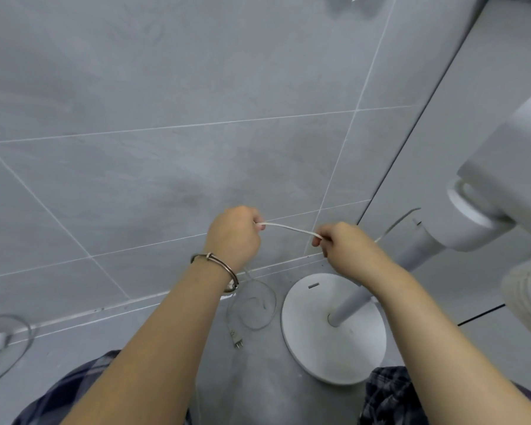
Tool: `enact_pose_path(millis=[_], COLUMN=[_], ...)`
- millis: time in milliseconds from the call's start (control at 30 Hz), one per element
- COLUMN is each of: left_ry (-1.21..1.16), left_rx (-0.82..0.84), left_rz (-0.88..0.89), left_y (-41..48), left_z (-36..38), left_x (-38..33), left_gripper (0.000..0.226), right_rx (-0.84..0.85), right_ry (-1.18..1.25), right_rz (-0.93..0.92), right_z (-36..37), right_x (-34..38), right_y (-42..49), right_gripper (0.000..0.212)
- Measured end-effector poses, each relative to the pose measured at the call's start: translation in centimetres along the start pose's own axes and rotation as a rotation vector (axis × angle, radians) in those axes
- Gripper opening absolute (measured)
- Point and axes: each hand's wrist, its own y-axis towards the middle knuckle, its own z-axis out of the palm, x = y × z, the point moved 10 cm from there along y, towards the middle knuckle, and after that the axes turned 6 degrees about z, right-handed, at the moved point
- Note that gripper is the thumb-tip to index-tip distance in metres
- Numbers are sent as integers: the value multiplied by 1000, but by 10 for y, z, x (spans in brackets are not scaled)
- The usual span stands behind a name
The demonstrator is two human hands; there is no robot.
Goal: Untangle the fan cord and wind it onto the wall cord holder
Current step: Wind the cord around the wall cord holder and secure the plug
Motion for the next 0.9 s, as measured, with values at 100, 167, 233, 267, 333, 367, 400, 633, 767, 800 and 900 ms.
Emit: enact_pose_path(millis=[100, 167, 233, 267, 333, 367, 400, 633, 767, 800, 900], left_ry=[-253, -426, -540, -558, -563, -566, -570, -585, -659, -685, -701], left_rx=[14, 16, -21, -47, -85, -100, -112, -132, -58, -22, 44], left_rz=[-27, -40, -39, -33, -46, -57, -71, -29, -67, -78, -76], left_y=[0, 1, 4, 6, 12, 17, 22, 67, 91, 96, 105], left_z=[7, 9, 6, 2, -6, -12, -17, -85, -120, -126, -144], left_x=[-5, -12, -19, -23, -25, -26, -25, -50, -60, -63, -80], left_gripper=[15, 15, 17, 20, 23, 23, 23, 26, 30, 32, 32], right_rx=[-181, -271, -309, -327, -362, -374, -370, -384, -337, -304, -267], right_ry=[-70, -54, -19, -2, 7, -8, -30, -143, -175, -180, -232], right_rz=[18, 40, 56, 63, 70, 71, 78, 74, 26, 15, -12], right_z=[-17, -26, -30, -34, -47, -57, -63, -142, -192, -202, -228], right_x=[-2, -4, -1, 2, 13, 20, 28, 72, 92, 95, 101], right_y=[2, 4, 5, 6, 12, 18, 25, 65, 76, 78, 77], right_gripper=[22, 17, 16, 15, 15, 16, 17, 26, 19, 16, 14])
